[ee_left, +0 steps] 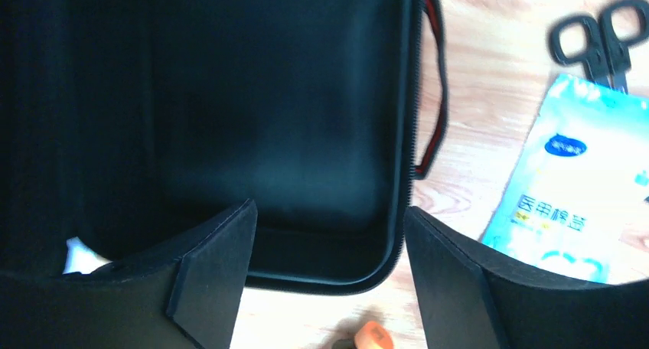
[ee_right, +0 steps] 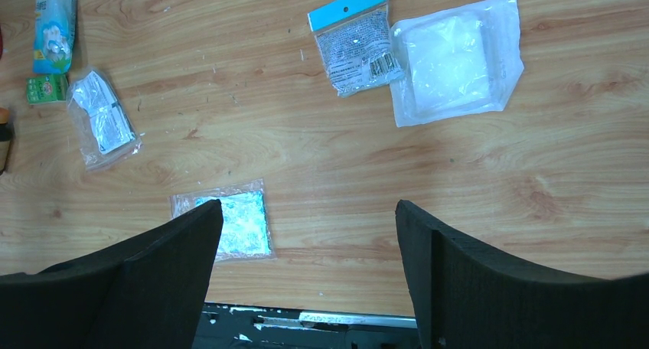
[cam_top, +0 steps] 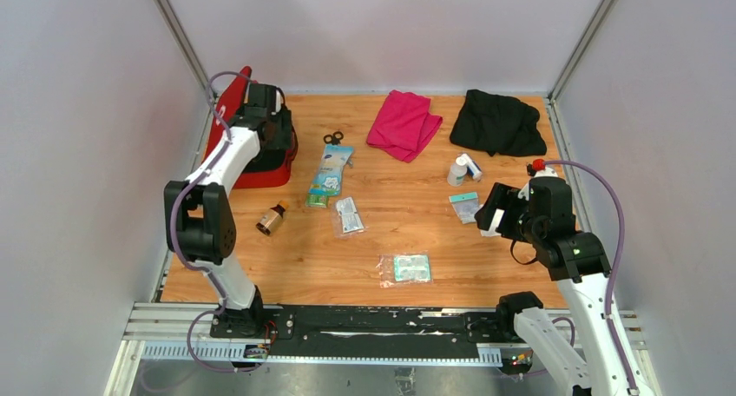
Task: Organize the medicine kit
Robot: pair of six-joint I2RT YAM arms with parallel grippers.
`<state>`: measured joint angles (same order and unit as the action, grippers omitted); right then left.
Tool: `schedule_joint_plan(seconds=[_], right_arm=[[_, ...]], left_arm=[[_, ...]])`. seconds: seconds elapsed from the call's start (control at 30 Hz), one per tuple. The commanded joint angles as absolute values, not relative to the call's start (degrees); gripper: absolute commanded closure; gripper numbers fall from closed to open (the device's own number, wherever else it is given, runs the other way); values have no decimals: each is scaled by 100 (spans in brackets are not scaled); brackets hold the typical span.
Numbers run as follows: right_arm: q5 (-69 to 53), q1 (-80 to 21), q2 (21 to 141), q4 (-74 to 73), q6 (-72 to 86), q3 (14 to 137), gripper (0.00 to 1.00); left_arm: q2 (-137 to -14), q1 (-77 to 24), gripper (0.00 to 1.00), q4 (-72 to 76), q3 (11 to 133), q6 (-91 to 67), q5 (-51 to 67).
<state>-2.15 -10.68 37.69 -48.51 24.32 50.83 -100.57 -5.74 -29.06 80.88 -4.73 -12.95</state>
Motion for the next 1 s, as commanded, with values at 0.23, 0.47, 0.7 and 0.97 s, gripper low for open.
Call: schedule_joint_plan(seconds=[0.23, 0.47, 0.7, 0.97], right_arm=[[-372, -978, 3744, -4989, 2375, 5115, 12], [-404, -976, 3785, -5001, 2299, 5166, 12], [-413, -973, 3784, -4992, 2329, 5096, 12], [-417, -978, 3829, -4993, 2329, 5132, 12]], left_arm=[[-8653, 80, 15, -2626, 7704, -623, -3503], [-8664, 692, 15, -2540, 7410, -834, -3334], [-8694, 737, 14, -2566, 7430, -880, -3509], [-8588, 879, 13, -2496, 7352, -1028, -2887]])
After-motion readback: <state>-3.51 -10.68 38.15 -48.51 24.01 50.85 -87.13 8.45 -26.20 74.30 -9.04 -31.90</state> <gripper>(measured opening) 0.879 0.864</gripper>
